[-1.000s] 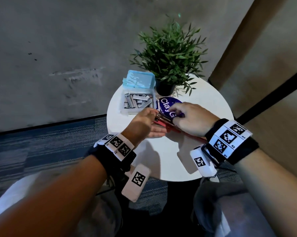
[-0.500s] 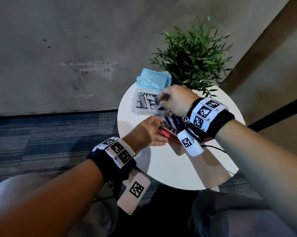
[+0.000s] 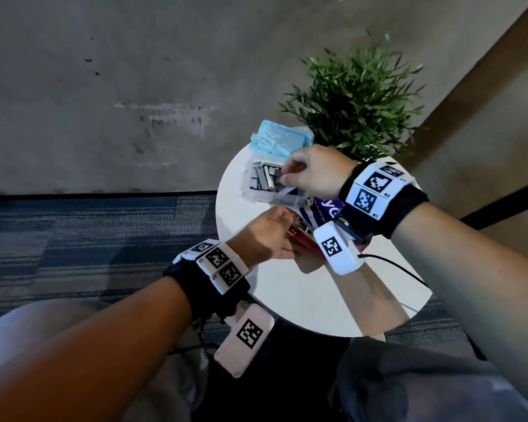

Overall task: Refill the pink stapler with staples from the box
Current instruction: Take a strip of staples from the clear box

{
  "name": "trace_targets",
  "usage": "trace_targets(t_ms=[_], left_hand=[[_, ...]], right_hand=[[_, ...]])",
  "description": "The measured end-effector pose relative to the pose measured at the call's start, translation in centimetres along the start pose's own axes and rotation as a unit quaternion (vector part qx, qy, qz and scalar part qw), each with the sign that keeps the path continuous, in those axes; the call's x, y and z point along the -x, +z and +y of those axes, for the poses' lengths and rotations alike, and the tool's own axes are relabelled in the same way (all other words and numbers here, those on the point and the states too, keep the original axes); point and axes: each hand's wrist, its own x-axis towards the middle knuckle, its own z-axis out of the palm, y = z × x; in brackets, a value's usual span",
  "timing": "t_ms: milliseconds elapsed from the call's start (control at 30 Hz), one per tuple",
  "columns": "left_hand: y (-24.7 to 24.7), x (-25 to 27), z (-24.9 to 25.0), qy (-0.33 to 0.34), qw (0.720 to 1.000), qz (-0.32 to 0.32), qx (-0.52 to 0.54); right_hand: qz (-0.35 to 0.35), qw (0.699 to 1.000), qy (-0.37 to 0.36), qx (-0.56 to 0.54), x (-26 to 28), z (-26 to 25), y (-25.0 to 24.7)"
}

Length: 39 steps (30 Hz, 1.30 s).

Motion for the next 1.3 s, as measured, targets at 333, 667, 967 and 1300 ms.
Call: trace_targets(t_ms=[333, 667, 967, 1300], left_hand=[[-1.4, 0.0, 1.6, 0.012, 0.999, 0.039, 0.023], [-1.2, -0.4, 1.5, 0.019, 0.998, 0.041, 0.043], [-1.0, -0.5, 1.6, 0.016, 0.994, 0.032, 0.106], [0.1, -0.6, 1.1, 0.038, 0.998, 0.012, 0.044]], right_hand=[[-0.116, 0.992, 0.023, 0.032, 5.9, 3.8, 0.1], [-0.096, 0.993, 0.048, 0.048, 8.1, 7.7, 0.6], [-0.039, 0.997, 0.031, -0.06, 10.0, 10.7, 2.4], [-0.016, 0.995, 0.045, -0.088, 9.4, 8.7, 1.8]])
